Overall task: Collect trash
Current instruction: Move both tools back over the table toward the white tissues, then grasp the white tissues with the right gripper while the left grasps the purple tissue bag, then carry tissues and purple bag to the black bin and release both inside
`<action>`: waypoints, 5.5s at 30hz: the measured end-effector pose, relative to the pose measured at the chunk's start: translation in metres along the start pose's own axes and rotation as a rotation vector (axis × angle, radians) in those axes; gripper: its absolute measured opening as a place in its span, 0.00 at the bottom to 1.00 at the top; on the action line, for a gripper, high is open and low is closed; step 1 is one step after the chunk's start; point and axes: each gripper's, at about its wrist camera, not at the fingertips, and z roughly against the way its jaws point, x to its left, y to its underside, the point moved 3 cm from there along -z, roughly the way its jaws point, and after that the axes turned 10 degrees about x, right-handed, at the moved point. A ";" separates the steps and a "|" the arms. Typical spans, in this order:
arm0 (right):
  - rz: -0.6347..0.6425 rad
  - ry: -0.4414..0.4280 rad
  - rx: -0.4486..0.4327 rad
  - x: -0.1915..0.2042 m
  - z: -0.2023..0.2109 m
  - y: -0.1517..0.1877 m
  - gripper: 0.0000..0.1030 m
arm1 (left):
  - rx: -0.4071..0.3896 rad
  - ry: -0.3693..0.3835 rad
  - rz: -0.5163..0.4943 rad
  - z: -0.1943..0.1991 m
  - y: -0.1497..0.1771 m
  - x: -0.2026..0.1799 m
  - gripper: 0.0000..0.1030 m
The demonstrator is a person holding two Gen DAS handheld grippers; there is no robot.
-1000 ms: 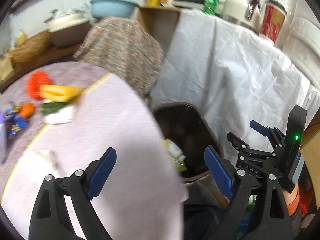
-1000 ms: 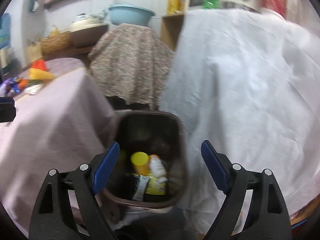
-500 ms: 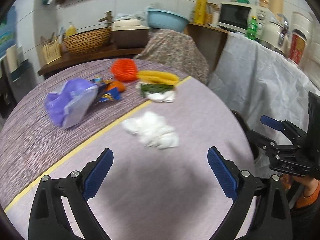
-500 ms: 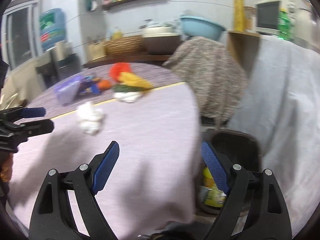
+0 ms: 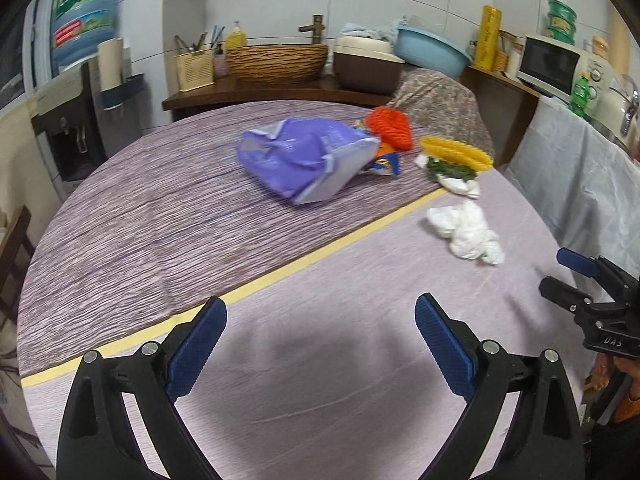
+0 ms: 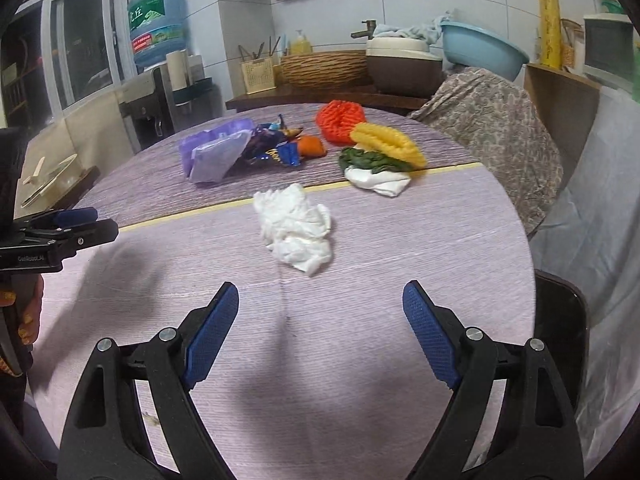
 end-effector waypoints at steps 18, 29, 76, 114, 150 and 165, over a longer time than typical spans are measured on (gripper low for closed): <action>0.142 0.039 0.173 0.034 -0.073 -0.065 0.67 | 0.051 -0.018 -0.036 -0.024 -0.020 0.012 0.88; 0.150 0.022 0.200 0.030 -0.084 -0.059 0.34 | -0.016 -0.154 -0.154 -0.043 -0.080 -0.014 0.88; 0.034 -0.077 0.044 0.008 -0.004 -0.010 0.33 | -0.043 -0.011 -0.106 -0.033 -0.082 -0.013 0.74; -0.020 -0.152 0.003 0.005 0.012 0.033 0.33 | -0.155 0.246 -0.010 0.041 -0.017 -0.037 0.07; -0.602 0.233 0.092 -0.294 -0.026 0.169 0.58 | 0.176 0.526 -0.520 -0.078 -0.023 -0.413 0.07; -0.759 0.413 0.063 -0.327 0.025 0.221 0.78 | 0.360 0.415 -0.581 -0.162 0.000 -0.472 0.12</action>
